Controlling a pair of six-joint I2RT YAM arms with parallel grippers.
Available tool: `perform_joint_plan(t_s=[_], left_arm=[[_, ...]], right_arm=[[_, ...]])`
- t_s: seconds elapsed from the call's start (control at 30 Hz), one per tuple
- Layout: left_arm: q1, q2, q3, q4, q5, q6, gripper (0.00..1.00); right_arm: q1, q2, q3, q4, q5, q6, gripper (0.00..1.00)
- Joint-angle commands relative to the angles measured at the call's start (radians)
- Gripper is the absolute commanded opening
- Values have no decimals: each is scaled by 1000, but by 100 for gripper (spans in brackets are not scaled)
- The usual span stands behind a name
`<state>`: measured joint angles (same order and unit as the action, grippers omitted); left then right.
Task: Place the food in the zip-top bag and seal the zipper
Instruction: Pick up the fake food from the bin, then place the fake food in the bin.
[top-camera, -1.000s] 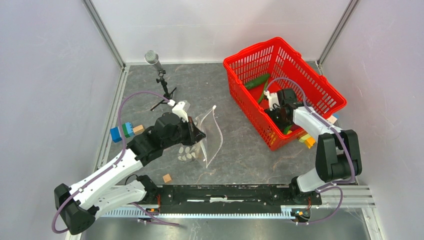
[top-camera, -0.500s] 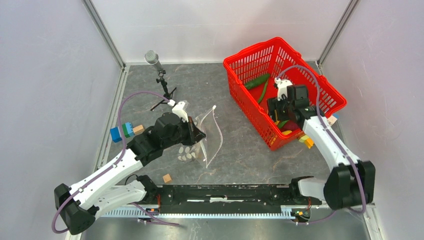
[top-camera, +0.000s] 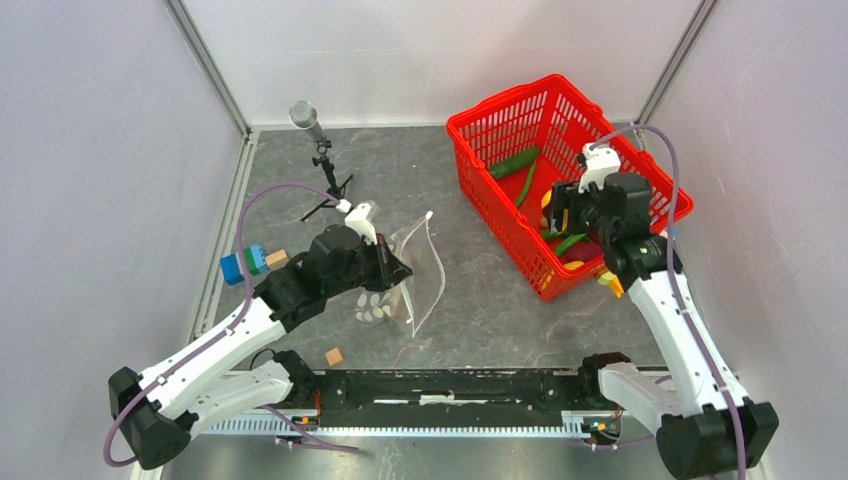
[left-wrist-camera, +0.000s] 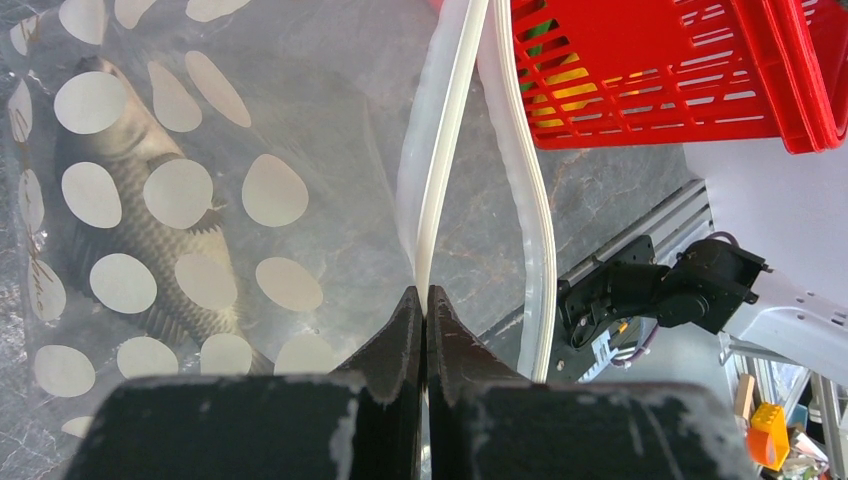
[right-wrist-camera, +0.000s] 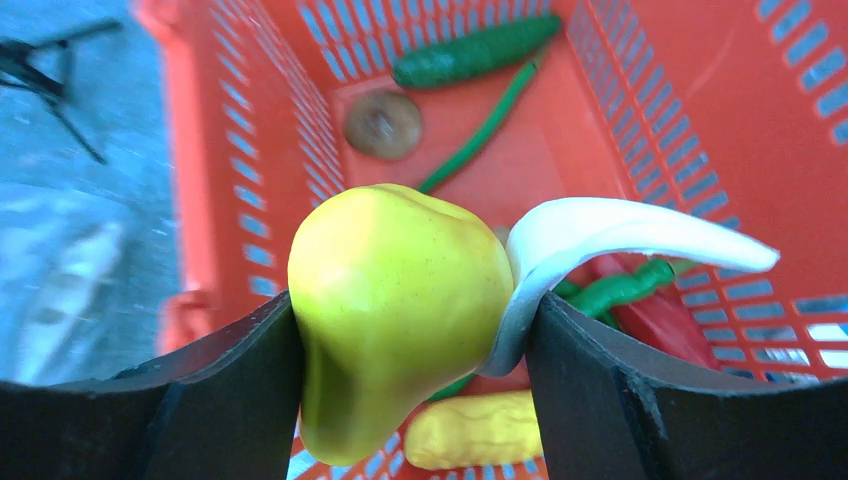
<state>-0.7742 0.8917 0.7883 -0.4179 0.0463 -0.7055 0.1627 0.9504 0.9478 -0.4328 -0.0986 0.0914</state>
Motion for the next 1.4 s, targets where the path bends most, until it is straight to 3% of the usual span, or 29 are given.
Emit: perform_joint_plan(t_s=[0.0, 0.13, 0.3, 0.43, 0.63, 0.97, 1.1, 1.23, 1.37], left_arm=[[2, 6, 39, 21, 28, 24, 2], [1, 8, 46, 24, 33, 24, 2], [2, 18, 44, 27, 39, 21, 2], [1, 18, 40, 32, 46, 18, 2], [1, 12, 31, 35, 49, 19, 2], [1, 10, 27, 26, 52, 27, 2], [1, 19, 30, 25, 53, 32, 2], [1, 26, 35, 21, 58, 40, 2], [1, 29, 34, 19, 52, 43, 2]], right_arm=[[7, -115, 26, 160, -136, 80, 47], [12, -169, 39, 181, -170, 100, 47], [12, -166, 58, 164, -318, 104, 48], [12, -169, 37, 133, -120, 113, 49], [10, 49, 52, -10, 222, 29, 51], [0, 498, 108, -31, 265, -30, 54], [0, 637, 159, -63, 202, -60, 55], [0, 683, 184, -72, 165, -72, 64], [0, 627, 221, -85, 134, -79, 87]])
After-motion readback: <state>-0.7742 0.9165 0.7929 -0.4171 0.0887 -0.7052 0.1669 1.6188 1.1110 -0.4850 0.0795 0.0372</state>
